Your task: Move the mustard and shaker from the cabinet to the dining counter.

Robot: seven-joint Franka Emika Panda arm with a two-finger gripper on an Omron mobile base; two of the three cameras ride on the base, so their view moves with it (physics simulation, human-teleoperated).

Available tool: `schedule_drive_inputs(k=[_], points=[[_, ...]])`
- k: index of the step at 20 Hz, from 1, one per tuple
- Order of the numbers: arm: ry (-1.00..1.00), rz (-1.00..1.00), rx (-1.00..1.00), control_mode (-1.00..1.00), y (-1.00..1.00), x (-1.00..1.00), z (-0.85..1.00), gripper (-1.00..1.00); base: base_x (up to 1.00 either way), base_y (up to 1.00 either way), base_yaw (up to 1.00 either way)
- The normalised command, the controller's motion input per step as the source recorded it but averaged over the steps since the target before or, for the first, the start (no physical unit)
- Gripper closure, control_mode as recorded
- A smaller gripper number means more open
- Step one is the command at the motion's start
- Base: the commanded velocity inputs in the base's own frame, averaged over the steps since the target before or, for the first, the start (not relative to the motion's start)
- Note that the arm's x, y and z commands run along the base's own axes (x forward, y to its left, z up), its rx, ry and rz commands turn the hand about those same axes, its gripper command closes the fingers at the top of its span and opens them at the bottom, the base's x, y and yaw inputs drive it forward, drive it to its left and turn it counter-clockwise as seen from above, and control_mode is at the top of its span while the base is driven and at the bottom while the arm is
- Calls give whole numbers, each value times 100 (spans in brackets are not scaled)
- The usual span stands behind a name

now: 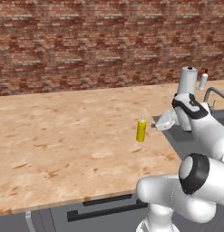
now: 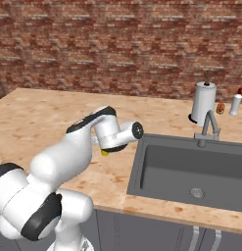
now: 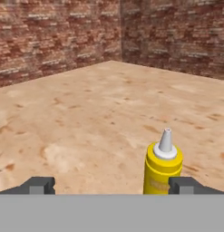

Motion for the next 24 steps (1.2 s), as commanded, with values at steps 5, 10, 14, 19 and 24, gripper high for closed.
schedule_drive_inputs(k=[5, 10, 14, 19, 24], points=[[30, -38, -1, -100, 1, -64, 85, -100, 0, 0, 0], [38, -46, -5, -100, 27, -54, 62, -100, 0, 0, 0], [33, -52, -1, -100, 36, -58, 50, -100, 0, 0, 0], [14, -53, 0, -100, 36, -56, 37, -100, 0, 0, 0], [-2, -30, 0, -100, 25, -20, 51, -100, 0, 0, 0]])
